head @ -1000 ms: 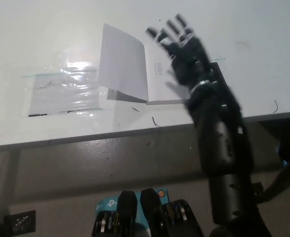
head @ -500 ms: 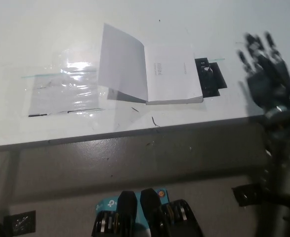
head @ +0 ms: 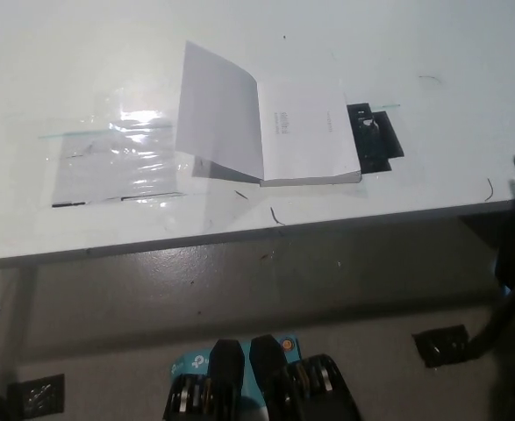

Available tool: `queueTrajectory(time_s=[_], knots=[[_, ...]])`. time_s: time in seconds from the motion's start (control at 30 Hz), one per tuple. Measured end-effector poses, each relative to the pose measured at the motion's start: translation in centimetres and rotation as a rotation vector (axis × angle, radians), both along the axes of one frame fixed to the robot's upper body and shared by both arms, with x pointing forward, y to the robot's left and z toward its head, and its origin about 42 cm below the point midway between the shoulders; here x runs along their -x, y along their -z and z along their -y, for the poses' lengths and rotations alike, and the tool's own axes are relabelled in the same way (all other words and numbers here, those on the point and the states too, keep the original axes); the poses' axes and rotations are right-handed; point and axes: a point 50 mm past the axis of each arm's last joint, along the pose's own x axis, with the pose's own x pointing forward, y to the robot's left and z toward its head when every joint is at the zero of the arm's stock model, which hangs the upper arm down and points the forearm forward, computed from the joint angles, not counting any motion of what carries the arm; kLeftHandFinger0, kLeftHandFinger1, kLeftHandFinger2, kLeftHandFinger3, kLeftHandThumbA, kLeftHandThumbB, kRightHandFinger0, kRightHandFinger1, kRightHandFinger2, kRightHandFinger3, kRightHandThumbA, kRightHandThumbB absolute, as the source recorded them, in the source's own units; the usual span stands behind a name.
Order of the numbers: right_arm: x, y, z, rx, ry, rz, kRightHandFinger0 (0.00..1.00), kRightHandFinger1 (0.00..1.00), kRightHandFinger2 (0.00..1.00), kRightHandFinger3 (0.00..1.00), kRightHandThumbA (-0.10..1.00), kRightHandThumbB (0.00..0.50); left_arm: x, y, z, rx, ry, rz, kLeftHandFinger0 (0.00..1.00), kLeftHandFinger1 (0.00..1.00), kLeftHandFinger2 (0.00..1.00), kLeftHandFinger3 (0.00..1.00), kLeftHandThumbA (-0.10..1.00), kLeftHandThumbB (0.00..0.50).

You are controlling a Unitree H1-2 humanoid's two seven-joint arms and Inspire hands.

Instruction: The robot uses its right hand to slide under the cover of the book kept in the middle of the desk and open it

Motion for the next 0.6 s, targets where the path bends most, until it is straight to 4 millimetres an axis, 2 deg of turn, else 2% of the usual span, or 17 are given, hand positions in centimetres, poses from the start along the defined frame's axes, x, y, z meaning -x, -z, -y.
queueTrajectory(time_s=[0.1,0.13,0.17,0.23,0.3,0.37,0.47,0.5,0.6], knots=[[0.5,1.5,1.2,-0.020,0.043,-0.041,1.00,1.00,1.00,1.00,1.00,0.170,-0.5,-0.4,0.0,-0.003,0.001,0.014,1.00,1.00,1.00,1.00,1.00,0.000],[0.7,2.1,1.6,-0.030,0.060,-0.056,1.00,1.00,1.00,1.00,1.00,0.171,-0.8,-0.6,0.1,-0.004,-0.002,0.021,0.99,1.00,1.00,1.00,1.00,0.000],[0.8,2.6,1.9,-0.038,0.075,-0.072,1.00,1.00,1.00,1.00,1.00,0.203,-1.1,-0.8,0.1,-0.004,-0.003,0.028,0.98,1.00,1.00,1.00,1.00,0.000],[1.1,3.8,2.5,-0.054,0.104,-0.103,1.00,1.00,1.00,1.00,1.00,0.194,-2.1,-1.8,0.0,-0.014,-0.005,0.055,0.98,1.00,1.00,1.00,1.00,0.000],[1.3,4.6,2.8,-0.066,0.124,-0.123,1.00,1.00,1.00,1.00,1.00,0.167,-3.3,-2.5,0.1,-0.016,-0.004,0.080,1.00,1.00,1.00,1.00,1.00,0.002],[1.4,5.4,2.9,-0.079,0.141,-0.143,1.00,1.00,1.00,1.00,1.00,0.162,-4.5,-3.4,0.3,-0.016,0.001,0.108,0.99,1.00,1.00,1.00,1.00,0.006],[1.4,6.2,2.8,-0.092,0.159,-0.164,1.00,1.00,1.00,1.00,1.00,0.197,-5.9,-4.7,0.3,-0.025,0.001,0.153,1.00,1.00,1.00,1.00,1.00,0.006],[1.3,6.9,2.7,-0.101,0.171,-0.181,1.00,1.00,1.00,1.00,1.00,0.197,-6.9,-6.2,0.3,-0.042,0.002,0.202,1.00,1.00,1.00,1.00,1.00,0.006],[1.3,7.8,2.5,-0.108,0.185,-0.202,1.00,1.00,1.00,1.00,1.00,0.202,-8.0,-7.7,0.3,-0.056,0.003,0.253,1.00,1.00,1.00,1.00,1.00,0.000]])
